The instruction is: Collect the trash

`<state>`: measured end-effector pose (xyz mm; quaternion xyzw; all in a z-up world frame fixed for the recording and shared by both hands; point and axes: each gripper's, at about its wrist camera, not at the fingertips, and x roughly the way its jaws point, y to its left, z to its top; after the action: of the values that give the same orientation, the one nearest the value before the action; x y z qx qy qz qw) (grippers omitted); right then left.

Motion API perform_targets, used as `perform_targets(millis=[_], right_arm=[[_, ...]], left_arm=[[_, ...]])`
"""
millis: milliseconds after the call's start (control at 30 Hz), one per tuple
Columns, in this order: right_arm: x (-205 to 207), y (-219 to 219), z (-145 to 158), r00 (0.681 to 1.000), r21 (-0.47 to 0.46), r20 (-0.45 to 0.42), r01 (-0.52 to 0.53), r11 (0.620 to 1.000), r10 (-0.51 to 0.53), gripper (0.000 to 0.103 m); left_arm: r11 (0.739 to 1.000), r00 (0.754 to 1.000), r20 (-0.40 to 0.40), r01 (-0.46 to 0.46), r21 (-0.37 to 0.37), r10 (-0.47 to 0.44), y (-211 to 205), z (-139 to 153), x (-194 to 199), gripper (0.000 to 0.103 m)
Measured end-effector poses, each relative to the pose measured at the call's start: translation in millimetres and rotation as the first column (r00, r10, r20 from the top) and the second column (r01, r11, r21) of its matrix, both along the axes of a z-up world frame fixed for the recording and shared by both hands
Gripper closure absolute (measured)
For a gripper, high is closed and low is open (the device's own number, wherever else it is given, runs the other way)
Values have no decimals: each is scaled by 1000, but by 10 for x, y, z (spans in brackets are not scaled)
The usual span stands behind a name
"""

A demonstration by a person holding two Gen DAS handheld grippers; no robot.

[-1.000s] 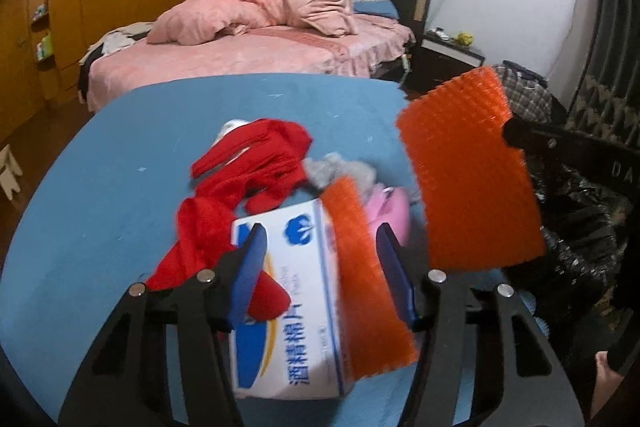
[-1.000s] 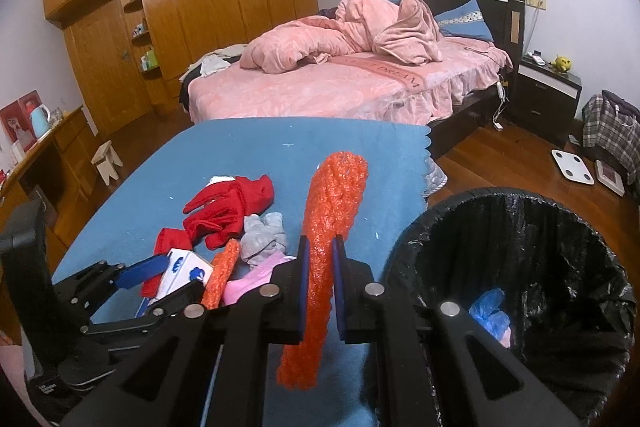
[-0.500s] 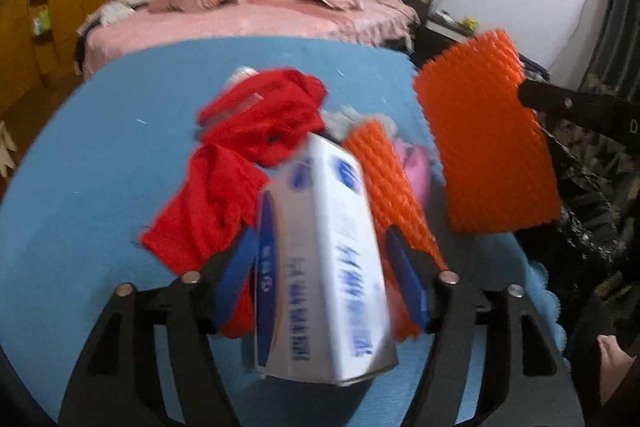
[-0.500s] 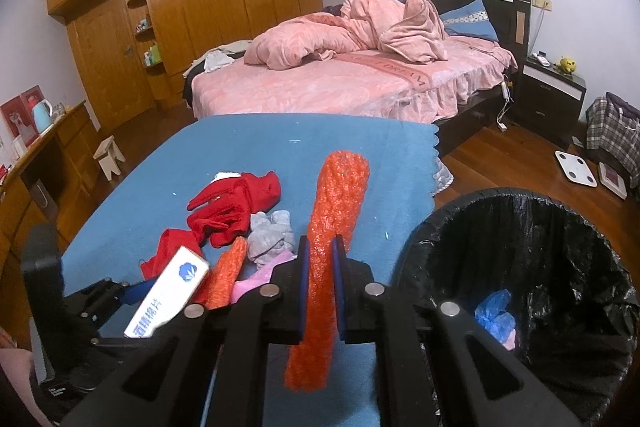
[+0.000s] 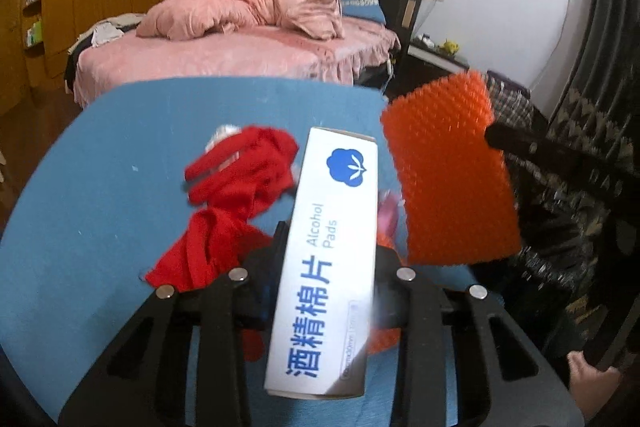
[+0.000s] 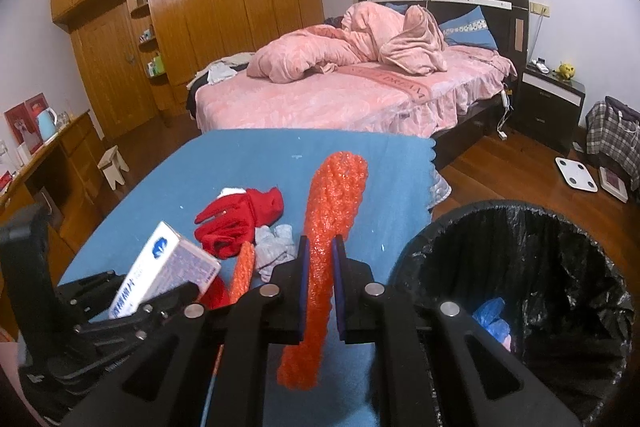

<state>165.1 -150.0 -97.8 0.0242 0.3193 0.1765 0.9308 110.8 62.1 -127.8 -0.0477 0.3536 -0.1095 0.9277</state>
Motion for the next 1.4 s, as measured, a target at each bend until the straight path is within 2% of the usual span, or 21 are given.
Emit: perform_targets(millis=[200, 467, 767, 1100, 1167, 1200, 1233, 1267, 1300, 1367, 1400], right_arm=[[-58, -104, 168, 999, 13, 38, 8, 1000, -8, 92], [-160, -353, 343, 996, -4, 72, 57, 998, -57, 92], [-251, -944, 465, 980, -29, 92, 181, 983, -177, 92], [-331, -1757, 293, 936, -62, 51, 351, 934, -348, 92], [-331, -1906, 230, 923, -70, 36, 385, 920, -383, 92], [-324, -1964, 208, 918, -74, 30, 397, 915, -396, 90], [-325, -2015, 182, 913, -77, 23, 408, 910, -408, 89], [-328, -2079, 147, 906, -82, 16, 422, 903, -423, 87], [-336, -2115, 117, 902, -84, 13, 430, 899, -431, 84], [-348, -2173, 77, 892, -86, 9, 451, 888, -452, 63], [-359, -2188, 68, 888, -82, 10, 458, 885, -459, 58]], left_arm=[[1000, 997, 76, -5, 7, 4, -141, 375, -14, 71], [999, 992, 123, 33, 0, -33, -476, 614, 54, 71], [988, 980, 127, 156, -14, -153, -1153, 596, 221, 71], [951, 948, 93, 308, -26, -305, -2073, 377, 509, 71], [941, 939, 80, 337, -38, -333, -2224, 328, 551, 67], [935, 934, 71, 353, -40, -350, -2311, 290, 575, 62], [932, 931, 70, 361, -42, -358, -2337, 275, 581, 47], [930, 929, 72, 366, -43, -362, -2352, 260, 583, 40], [928, 927, 73, 371, -44, -367, -2362, 247, 583, 39], [928, 928, 73, 370, -38, -366, -2326, 252, 577, 34], [933, 932, 76, 358, -32, -355, -2270, 254, 565, 33]])
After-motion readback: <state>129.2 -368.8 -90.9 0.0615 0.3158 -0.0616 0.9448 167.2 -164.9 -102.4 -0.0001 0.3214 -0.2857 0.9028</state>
